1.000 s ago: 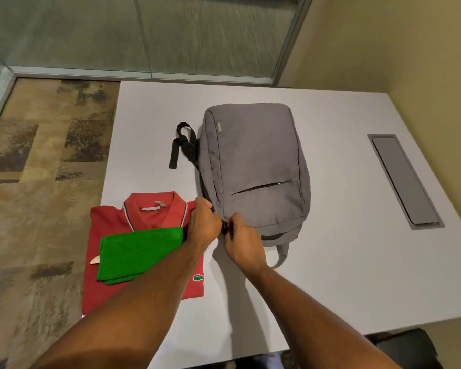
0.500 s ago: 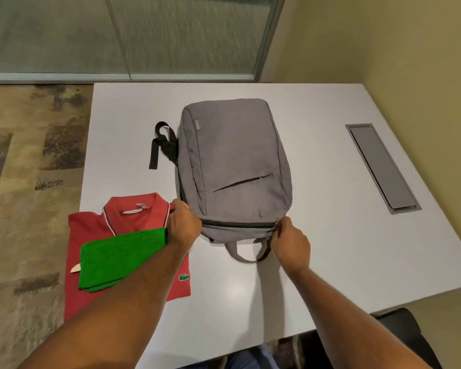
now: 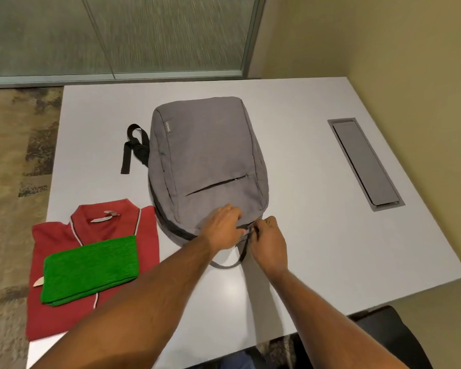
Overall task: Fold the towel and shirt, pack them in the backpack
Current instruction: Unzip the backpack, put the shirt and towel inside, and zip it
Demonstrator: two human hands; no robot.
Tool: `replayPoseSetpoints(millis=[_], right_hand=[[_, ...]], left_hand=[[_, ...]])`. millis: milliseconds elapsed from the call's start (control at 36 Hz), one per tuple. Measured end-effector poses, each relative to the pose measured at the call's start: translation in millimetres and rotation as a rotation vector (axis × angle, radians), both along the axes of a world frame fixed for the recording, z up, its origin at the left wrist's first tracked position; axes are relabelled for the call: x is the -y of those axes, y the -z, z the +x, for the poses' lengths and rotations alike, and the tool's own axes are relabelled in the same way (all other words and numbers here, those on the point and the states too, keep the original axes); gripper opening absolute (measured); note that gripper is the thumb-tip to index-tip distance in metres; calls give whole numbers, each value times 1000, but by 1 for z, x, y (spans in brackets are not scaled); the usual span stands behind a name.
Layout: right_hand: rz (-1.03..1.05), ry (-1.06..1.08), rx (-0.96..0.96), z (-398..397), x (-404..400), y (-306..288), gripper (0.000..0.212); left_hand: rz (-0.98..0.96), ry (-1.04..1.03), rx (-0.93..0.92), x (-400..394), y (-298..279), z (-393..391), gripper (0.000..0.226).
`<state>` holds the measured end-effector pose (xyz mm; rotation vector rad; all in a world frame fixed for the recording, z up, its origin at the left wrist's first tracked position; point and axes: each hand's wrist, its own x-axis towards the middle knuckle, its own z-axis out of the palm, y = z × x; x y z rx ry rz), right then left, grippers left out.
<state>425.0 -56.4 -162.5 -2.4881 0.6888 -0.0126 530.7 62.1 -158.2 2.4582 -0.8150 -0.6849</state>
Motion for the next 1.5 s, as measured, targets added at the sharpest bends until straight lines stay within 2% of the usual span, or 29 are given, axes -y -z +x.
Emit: replayPoseSetpoints(millis=[111,333,444,694,778,861,1111,1194,1278,1333,1417,1500], right_hand=[[-16,-43,-23,-2,7,0,12],[-17,103,-63,17,44,14,14],[-11,71,-21,38,63,12,8],[-12,23,-15,105,108,19,19],[10,55,-16,126,118,25,13],[-67,44,-20,145,128,33,12],[-80,-11,-12,184,141,29,12],[-68,23,-32,197,141,31,14],[-182,-33,-16,202,137,26,12],[-235,-66,-11,204,135,24,13],[-182,-27,-13,207,134,21,13],[-227,-77,-15,206,129,20,14]], left_hand=[[100,104,-30,8,4,4,10],[-66,-69,-411,2,-3,29,17],[-70,-75,-483,3,-6,32,23],[-109,-143,-593,-6,0,30,15],[-109,-161,-592,-7,1,29,7],[-107,-176,-580,-9,2,26,5],[-86,-223,-542,-11,6,16,13],[-68,-232,-490,-9,5,10,10],[-60,-225,-411,-8,6,4,5],[-64,-231,-383,-9,6,-1,7],[-51,-213,-338,-12,6,-6,8],[-33,-216,-320,-18,6,-10,14]])
